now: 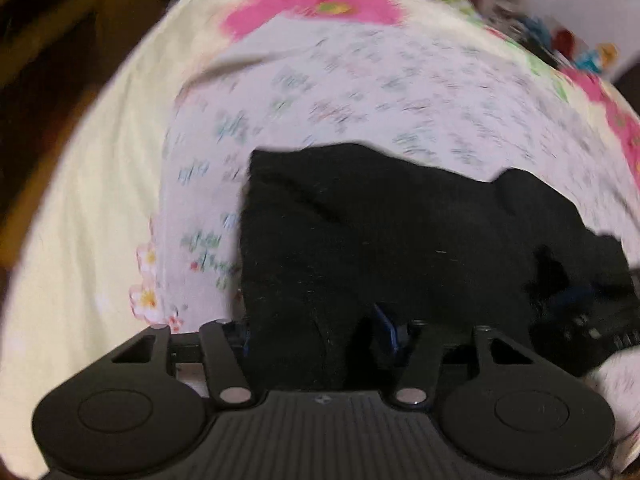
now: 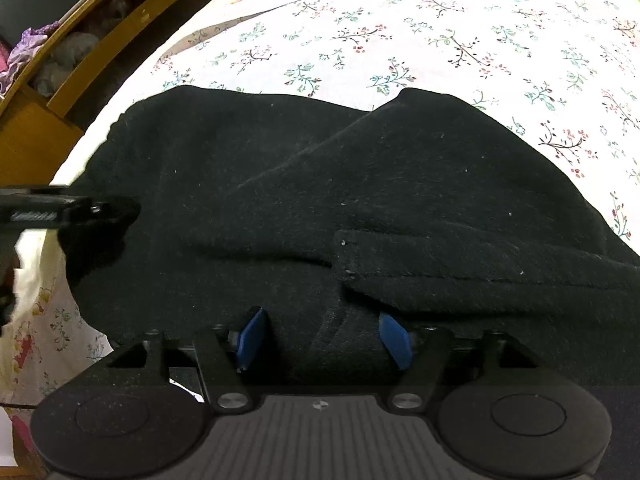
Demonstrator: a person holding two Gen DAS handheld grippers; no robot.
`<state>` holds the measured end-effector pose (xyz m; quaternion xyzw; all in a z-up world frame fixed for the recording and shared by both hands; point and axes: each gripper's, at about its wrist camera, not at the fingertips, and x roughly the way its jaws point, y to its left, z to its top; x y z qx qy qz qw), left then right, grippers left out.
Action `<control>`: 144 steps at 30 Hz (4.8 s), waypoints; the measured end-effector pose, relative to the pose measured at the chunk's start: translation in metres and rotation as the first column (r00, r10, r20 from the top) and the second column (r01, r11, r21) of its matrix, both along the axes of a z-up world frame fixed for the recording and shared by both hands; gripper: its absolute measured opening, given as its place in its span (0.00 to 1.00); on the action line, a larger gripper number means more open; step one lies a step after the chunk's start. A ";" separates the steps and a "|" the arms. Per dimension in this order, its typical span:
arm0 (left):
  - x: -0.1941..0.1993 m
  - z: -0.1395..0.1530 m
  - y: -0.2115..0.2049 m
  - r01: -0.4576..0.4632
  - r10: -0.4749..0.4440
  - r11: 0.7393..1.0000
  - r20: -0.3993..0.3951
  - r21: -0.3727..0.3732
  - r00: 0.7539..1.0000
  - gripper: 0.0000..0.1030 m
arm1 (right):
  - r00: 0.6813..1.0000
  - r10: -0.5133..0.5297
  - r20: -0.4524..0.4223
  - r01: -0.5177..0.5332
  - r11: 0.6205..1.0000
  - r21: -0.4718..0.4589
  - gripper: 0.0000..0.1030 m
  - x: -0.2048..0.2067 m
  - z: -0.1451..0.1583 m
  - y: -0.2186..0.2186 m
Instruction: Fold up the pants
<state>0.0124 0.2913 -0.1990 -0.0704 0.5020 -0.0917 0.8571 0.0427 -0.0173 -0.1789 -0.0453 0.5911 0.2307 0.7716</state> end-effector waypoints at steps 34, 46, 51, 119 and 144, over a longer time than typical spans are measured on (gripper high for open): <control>0.033 -0.026 -0.003 -0.017 0.016 1.000 -0.047 -0.007 0.999 0.55 | 1.000 -0.008 -0.012 0.008 0.999 0.040 0.61 0.005 0.000 -0.012; 0.033 -0.029 0.009 -0.067 0.058 0.992 -0.081 -0.110 0.995 0.34 | 0.999 -0.034 0.000 0.034 0.999 0.038 0.48 0.004 0.005 -0.021; 0.025 -0.003 -0.004 -0.039 0.036 0.995 -0.024 -0.096 0.999 0.28 | 0.997 -0.072 0.012 0.071 0.995 0.069 0.32 0.004 0.008 -0.037; 0.057 0.041 -0.362 0.339 -0.380 0.821 0.005 -0.459 0.925 0.46 | 0.735 -0.658 0.167 0.614 0.749 0.248 0.48 -0.069 0.066 -0.356; 0.122 0.021 -0.212 0.014 0.005 0.977 0.092 -0.213 0.996 0.50 | 0.928 -0.328 0.175 0.291 0.934 0.205 0.07 0.013 0.048 -0.279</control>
